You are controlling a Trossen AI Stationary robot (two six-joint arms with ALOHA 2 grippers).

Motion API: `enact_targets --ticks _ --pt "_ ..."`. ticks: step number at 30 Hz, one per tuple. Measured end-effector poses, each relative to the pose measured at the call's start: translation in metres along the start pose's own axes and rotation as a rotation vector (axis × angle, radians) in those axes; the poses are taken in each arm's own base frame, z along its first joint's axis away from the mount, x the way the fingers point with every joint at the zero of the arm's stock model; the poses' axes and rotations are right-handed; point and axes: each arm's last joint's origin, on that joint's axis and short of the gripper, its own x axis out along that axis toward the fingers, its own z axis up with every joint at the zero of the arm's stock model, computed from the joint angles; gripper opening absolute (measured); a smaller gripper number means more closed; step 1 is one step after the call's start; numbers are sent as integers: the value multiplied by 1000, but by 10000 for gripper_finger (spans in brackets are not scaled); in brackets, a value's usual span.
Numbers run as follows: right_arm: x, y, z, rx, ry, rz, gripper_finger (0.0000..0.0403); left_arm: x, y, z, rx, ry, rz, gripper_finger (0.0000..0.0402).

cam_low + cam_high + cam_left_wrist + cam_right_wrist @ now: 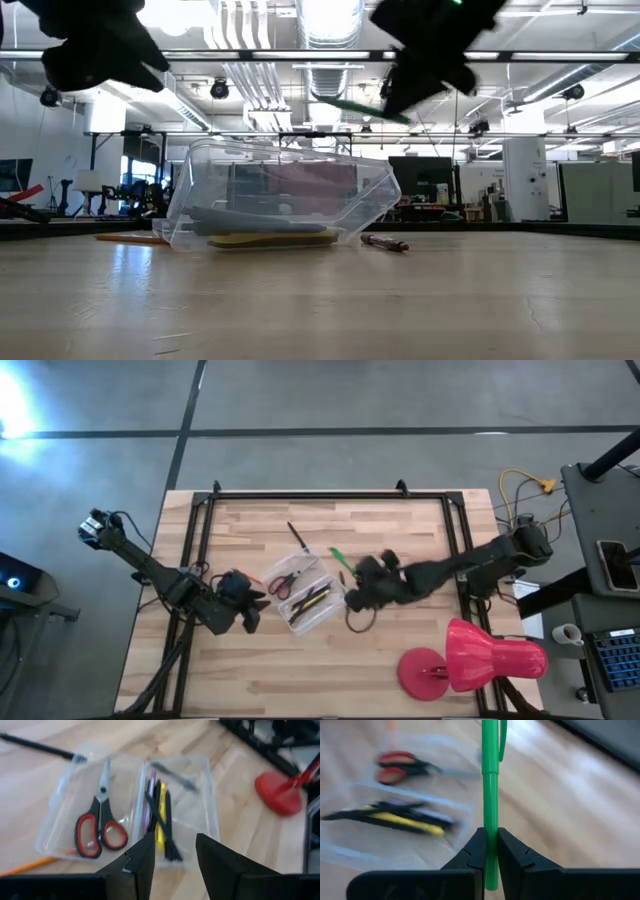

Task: Pick & place school supplies into a supply box
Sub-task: Put the green pen into the stationery box

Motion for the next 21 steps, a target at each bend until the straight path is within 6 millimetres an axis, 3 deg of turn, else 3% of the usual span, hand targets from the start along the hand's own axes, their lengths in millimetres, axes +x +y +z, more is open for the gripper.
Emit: enact_targets --ticks 5,9,14,21 --pt "24 -8 52 -169 2 186 18 1 -4 4 -64 -42 -26 127" --pt "40 -10 77 -301 51 361 18 1 -5 6 -134 -80 -30 127" --pt "70 1 74 -451 186 575 19 -3 -10 13 -200 -163 -25 127" --pt "119 23 53 -591 316 689 19 -11 -18 27 -230 -253 -22 127"
